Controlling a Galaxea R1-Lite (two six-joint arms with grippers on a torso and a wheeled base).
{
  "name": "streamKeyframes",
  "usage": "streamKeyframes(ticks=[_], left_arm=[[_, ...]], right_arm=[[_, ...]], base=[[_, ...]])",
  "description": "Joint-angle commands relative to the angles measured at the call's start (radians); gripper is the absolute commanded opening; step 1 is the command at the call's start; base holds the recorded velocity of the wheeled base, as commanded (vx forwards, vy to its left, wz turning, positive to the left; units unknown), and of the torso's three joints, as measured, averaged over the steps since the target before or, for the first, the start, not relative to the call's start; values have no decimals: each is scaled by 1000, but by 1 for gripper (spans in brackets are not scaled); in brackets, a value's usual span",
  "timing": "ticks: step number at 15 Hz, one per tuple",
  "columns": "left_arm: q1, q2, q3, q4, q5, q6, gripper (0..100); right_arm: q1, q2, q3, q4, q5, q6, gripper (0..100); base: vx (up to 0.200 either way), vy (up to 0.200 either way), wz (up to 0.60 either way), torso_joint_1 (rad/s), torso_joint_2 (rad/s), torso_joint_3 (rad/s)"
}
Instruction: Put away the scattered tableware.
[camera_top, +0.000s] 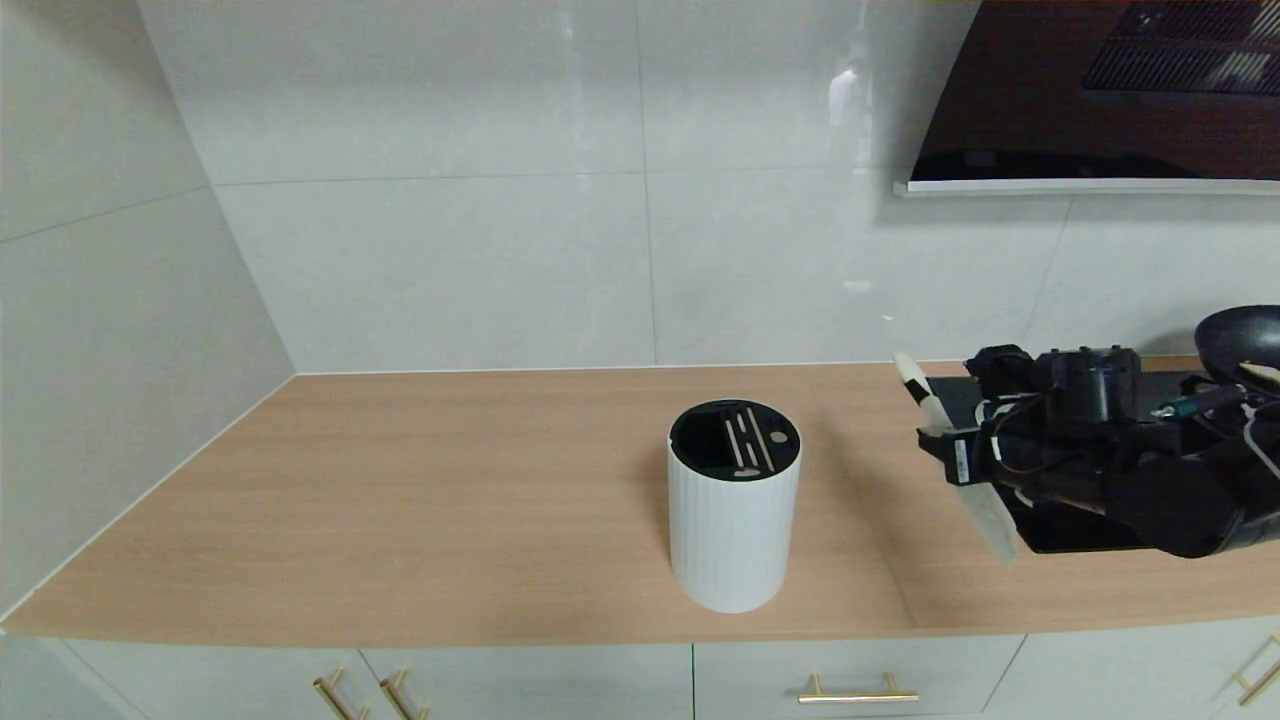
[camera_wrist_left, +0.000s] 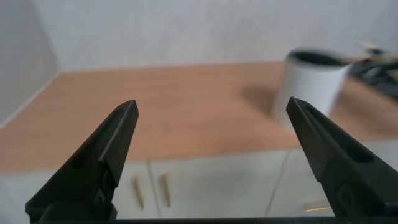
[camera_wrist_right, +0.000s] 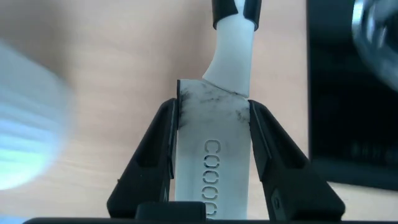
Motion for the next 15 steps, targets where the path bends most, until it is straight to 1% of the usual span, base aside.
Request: streamKeyframes(ticks=[1, 2, 3, 4, 5, 6, 7, 8, 9, 10, 11, 12, 13, 14, 15], left_arm=[[-24, 533, -388, 63, -92, 40, 100], [-33, 622, -400, 46, -98, 49, 100], [-67, 705, -397, 17, -103, 50, 100], [-103, 760, -395, -9, -106, 44, 100], [-167, 878, -392, -104, -106, 15, 100], [-231, 986, -389, -261, -106, -46, 100], [-282, 1050, -391, -387, -106, -97, 100], [-303, 1090, -392, -450, -107, -126, 100], [-359, 1230, -395, -601, -107, -171, 100], [-369, 1329, -403, -706, -107, -178, 100], [-371, 1426, -418, -825, -101, -191, 100], [-372, 1472, -434, -893, -93, -215, 100], [-399, 1593, -493, -1052, -74, -361, 100], [-412, 1635, -526, -1068, -75, -424, 100], [-412, 1651, -541, -1069, -81, -434, 100]], right_arm=[[91, -123, -22, -2, -6, 0, 0], [120, -142, -19, -1, -19, 0, 0], [143, -157, -20, 1, -35, -1, 0], [160, -168, -26, 1, -44, -3, 0], [184, -185, -57, 8, -52, -4, 0], [214, -201, -58, 19, -53, -3, 0], [246, -201, -49, 15, -61, -1, 0], [264, -201, -45, 11, -75, 0, 0], [313, -203, -34, 11, -116, 0, 0], [350, -203, -22, 11, -141, -1, 0], [369, -205, -20, 10, -151, -1, 0], [375, -209, -20, 10, -154, -1, 0], [378, -238, -22, 15, -154, 0, 0], [382, -254, -20, 18, -156, 0, 0], [395, -261, -19, 19, -156, 2, 0]], base=[[0, 0, 0, 0, 0, 0], [0, 0, 0, 0, 0, 0], [0, 0, 0, 0, 0, 0], [0, 0, 0, 0, 0, 0], [0, 0, 0, 0, 0, 0], [0, 0, 0, 0, 0, 0], [0, 0, 0, 0, 0, 0], [0, 0, 0, 0, 0, 0], [0, 0, 0, 0, 0, 0], [0, 0, 0, 0, 0, 0], [0, 0, 0, 0, 0, 0], [0, 0, 0, 0, 0, 0], [0, 0, 0, 0, 0, 0], [0, 0, 0, 0, 0, 0], [0, 0, 0, 0, 0, 0]])
